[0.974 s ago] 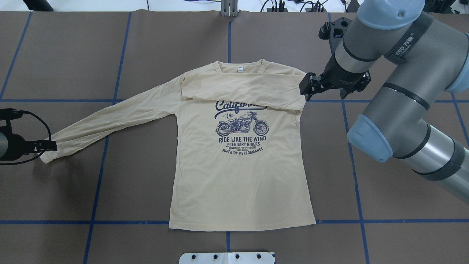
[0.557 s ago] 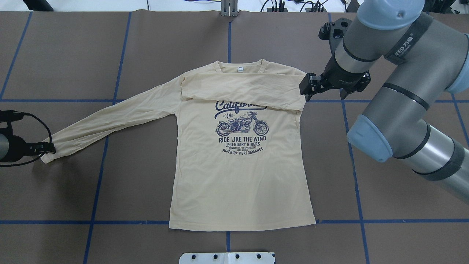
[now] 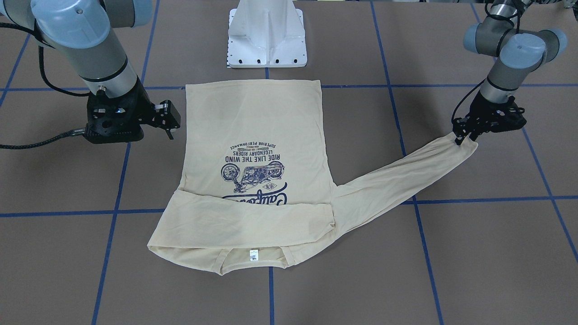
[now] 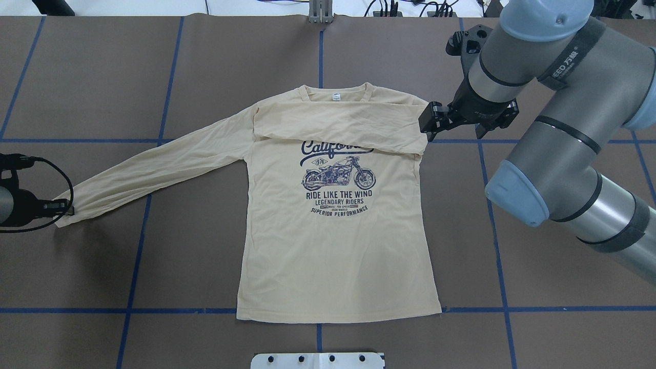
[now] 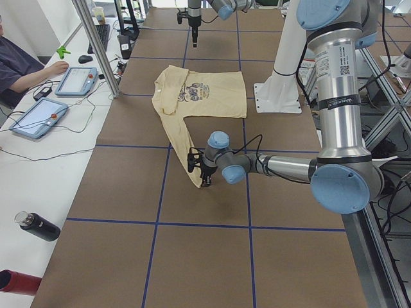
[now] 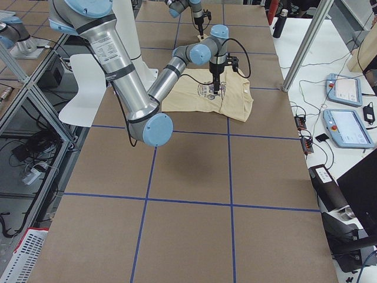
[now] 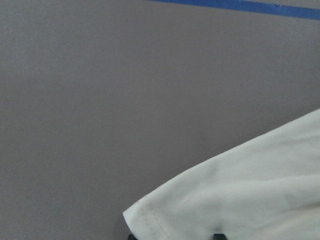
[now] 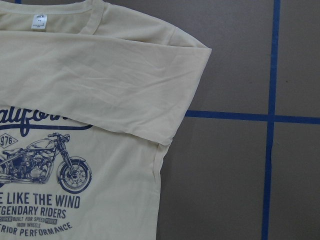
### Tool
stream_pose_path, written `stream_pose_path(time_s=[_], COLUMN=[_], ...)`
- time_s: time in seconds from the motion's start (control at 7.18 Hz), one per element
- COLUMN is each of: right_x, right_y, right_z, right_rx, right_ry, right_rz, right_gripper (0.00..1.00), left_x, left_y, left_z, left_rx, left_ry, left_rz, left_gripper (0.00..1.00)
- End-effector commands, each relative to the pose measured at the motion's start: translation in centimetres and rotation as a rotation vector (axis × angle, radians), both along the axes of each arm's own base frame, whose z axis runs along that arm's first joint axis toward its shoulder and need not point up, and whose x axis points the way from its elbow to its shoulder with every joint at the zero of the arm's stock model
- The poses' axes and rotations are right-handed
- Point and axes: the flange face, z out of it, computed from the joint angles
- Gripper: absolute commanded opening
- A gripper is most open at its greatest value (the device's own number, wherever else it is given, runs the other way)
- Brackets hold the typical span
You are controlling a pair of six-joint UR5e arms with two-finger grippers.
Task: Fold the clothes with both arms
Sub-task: 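Lift the sleeve with the left gripper and carry it toward the collar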
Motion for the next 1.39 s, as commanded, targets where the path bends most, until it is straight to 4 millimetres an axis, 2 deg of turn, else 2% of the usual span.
stream_pose_path(time_s=[0.0, 0.28, 0.7, 0.84, 0.97, 1.11, 1.25], right_x=[0.1, 0.2, 0.5, 0.7, 1.3, 2.2, 3.5], right_y=[0.0, -0.1, 0.1, 0.3, 1.1, 2.1, 3.5], right_z=[0.1, 0.2, 2.0, 2.8, 4.5, 5.6, 6.9], right_rx=[-0.001, -0.002, -0.022, -0.033, -0.048, -0.057, -0.064], right_ry=[0.001, 0.003, 0.017, 0.027, 0.04, 0.047, 0.054], right_rz=[0.002, 0.002, 0.002, 0.002, 0.0, 0.001, 0.002], right_gripper=[1.0, 1.0, 1.0, 1.0, 1.0, 1.0, 1.0], left_x=[0.1, 0.0, -0.8, -2.1, -3.0, -2.7, -0.9], left_y=[0.0, 0.5, 2.1, 1.0, -1.8, -6.2, -10.1], left_z=[-0.3, -3.0, -10.4, -13.0, -16.0, -21.6, -28.9], left_rx=[0.002, 0.014, 0.017, 0.042, 0.029, 0.0, -0.034], left_ry=[0.006, 0.059, 0.222, 0.268, 0.318, 0.338, 0.329], left_rz=[0.007, 0.032, 0.129, 0.114, 0.108, 0.094, 0.085], left_gripper=[0.0, 0.0, 0.0, 0.0, 0.0, 0.0, 0.0])
